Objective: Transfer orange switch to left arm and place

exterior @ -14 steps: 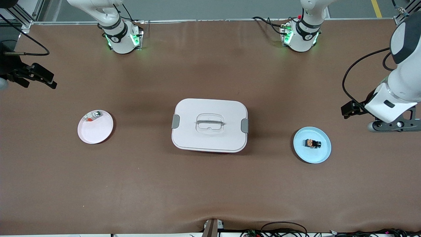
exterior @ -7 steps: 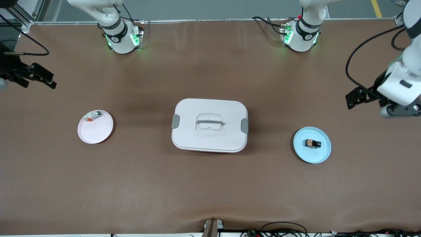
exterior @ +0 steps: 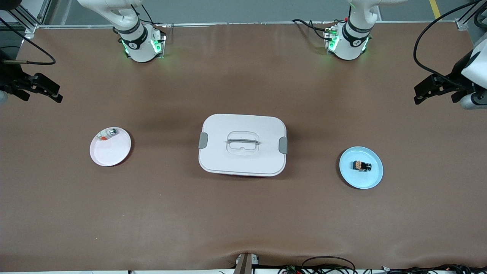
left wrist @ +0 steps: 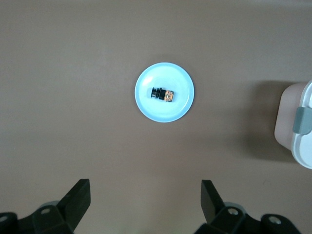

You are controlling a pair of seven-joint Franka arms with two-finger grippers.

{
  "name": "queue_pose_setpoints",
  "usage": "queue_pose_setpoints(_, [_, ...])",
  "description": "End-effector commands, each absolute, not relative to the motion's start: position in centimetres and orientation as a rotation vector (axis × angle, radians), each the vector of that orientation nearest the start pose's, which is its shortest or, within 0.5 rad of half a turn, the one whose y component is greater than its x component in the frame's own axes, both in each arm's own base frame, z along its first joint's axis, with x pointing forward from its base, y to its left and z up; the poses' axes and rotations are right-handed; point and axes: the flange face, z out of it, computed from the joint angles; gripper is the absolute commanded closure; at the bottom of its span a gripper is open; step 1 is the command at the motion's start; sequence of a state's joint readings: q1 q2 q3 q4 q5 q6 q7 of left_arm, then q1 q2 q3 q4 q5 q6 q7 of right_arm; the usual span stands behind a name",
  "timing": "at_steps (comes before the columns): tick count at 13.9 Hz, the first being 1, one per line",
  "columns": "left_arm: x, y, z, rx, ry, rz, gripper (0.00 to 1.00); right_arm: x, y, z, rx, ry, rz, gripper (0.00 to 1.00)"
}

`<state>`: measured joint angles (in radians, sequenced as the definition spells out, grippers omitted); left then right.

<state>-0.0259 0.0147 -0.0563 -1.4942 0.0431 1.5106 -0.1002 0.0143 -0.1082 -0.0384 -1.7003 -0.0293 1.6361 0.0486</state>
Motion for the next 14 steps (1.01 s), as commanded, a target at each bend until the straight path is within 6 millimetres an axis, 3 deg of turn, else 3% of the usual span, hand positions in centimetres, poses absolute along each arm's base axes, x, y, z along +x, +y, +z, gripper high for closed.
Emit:
queue_pose_setpoints(1, [53.2, -4.1, 65.0, -3.113, -0.012, -0.016, 0.00, 53.0, -1.8, 63.3, -3.183, 0.103, -0.072, 0.00])
queue_pose_setpoints(7, [52.9, -3.7, 65.5, -3.114, -0.019, -0.027, 0.00, 53.0, -2.3, 63.3, -3.145, 0.127, -0.070, 0.00])
queue_pose_setpoints(14, [52.5, -4.9, 65.5, -3.123, 0.008, -0.007, 0.00, 53.0, -2.1, 63.3, -3.147, 0.120, -0.068, 0.00])
